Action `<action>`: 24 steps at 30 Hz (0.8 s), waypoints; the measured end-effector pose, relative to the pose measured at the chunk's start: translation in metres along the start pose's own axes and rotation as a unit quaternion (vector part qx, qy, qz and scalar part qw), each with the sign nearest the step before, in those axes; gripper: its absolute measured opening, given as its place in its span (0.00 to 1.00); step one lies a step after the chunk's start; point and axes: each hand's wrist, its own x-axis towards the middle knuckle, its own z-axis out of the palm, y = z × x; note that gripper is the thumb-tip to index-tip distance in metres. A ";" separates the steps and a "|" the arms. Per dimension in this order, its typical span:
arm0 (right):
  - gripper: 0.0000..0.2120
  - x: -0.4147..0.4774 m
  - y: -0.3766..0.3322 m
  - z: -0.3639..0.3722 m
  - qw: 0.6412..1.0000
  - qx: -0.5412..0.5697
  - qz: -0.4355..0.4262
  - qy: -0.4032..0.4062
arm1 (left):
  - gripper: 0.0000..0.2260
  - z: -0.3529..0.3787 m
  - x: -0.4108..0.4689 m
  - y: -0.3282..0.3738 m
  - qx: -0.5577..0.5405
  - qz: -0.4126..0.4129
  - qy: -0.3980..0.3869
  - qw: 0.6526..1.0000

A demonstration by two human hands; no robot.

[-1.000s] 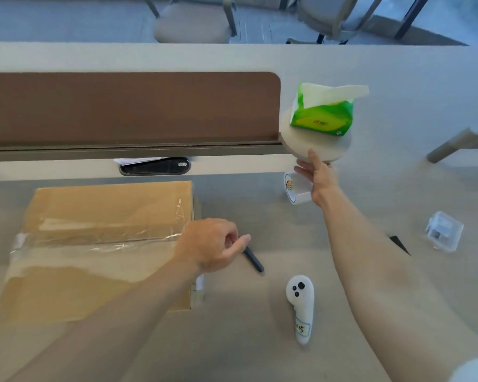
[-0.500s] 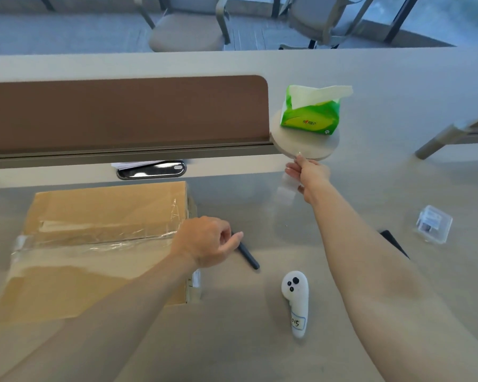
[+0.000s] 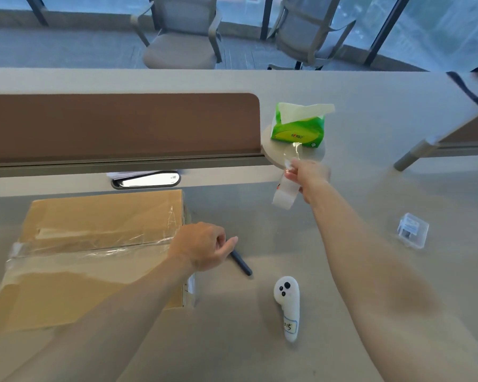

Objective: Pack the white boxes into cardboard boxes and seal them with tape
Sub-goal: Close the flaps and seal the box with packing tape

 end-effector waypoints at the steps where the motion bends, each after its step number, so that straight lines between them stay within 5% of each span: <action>1: 0.03 -0.012 0.002 -0.002 0.999 -0.029 -0.036 -0.030 | 0.23 0.000 0.000 0.000 -0.018 -0.002 0.001 1.000; 6: 0.05 -0.074 0.002 -0.003 0.957 -0.152 -0.157 -0.188 | 0.22 -0.006 -0.002 -0.006 -0.283 -0.013 0.070 0.957; 10: 0.07 -0.121 -0.008 0.019 0.904 -0.241 -0.214 -0.281 | 0.23 -0.026 -0.011 -0.011 -0.595 -0.066 0.106 0.794; 15: 0.10 -0.167 -0.006 0.079 0.790 -0.431 -0.241 -0.364 | 0.35 -0.052 -0.039 -0.036 -0.712 -0.076 0.109 0.689; 19: 0.08 -0.200 0.003 0.140 0.661 -0.590 -0.265 -0.380 | 0.09 -0.063 -0.075 -0.082 -0.604 -0.164 0.189 0.757; 24: 0.07 -0.238 0.013 0.209 0.578 -0.659 -0.285 -0.388 | 0.13 -0.063 -0.115 -0.144 -0.480 -0.184 0.263 0.816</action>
